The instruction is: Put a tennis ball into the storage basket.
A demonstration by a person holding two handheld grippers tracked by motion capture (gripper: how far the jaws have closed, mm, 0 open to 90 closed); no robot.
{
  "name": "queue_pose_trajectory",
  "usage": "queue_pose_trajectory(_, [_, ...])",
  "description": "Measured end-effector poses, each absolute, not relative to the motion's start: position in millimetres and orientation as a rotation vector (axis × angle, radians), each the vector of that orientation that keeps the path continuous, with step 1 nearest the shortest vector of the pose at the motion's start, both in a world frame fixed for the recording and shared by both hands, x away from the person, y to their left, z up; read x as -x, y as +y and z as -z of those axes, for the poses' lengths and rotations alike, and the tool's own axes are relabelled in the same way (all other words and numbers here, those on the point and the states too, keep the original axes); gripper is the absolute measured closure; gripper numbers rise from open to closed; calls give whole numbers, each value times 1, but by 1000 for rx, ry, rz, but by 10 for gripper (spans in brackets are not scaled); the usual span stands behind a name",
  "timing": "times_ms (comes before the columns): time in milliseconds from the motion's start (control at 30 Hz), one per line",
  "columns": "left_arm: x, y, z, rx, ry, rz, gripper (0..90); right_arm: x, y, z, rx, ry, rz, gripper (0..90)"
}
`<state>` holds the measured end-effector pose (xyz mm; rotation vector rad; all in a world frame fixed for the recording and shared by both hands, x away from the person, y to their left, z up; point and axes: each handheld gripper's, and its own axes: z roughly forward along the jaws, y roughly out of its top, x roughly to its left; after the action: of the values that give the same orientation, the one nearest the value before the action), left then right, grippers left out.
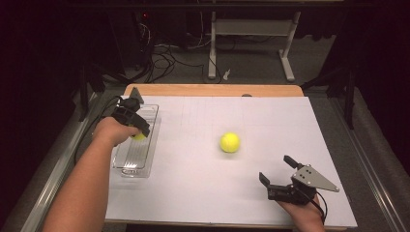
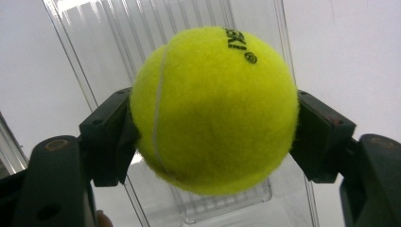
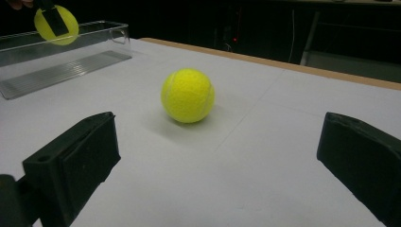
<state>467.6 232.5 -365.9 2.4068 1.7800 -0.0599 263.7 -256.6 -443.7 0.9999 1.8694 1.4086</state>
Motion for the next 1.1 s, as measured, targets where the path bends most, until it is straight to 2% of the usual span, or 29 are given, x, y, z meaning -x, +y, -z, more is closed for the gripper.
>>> queue_pose_trajectory(333, [-466,227,365,-2427,1764,56,248,-263,-257,443,-994,1869,-1422,6])
queue_pose_trajectory(400, [-466,227,360,-2387,1761,58,153,-263,-257,443,-991,1867,-1422,6])
queue_pose_trajectory(533, [-463,223,353,-2406,1738,59,32,-263,-256,442,-985,1868,-1421,5])
queue_pose_trajectory(1100, [-451,219,343,-2423,1716,56,26,-264,-255,442,-980,1872,-1414,6])
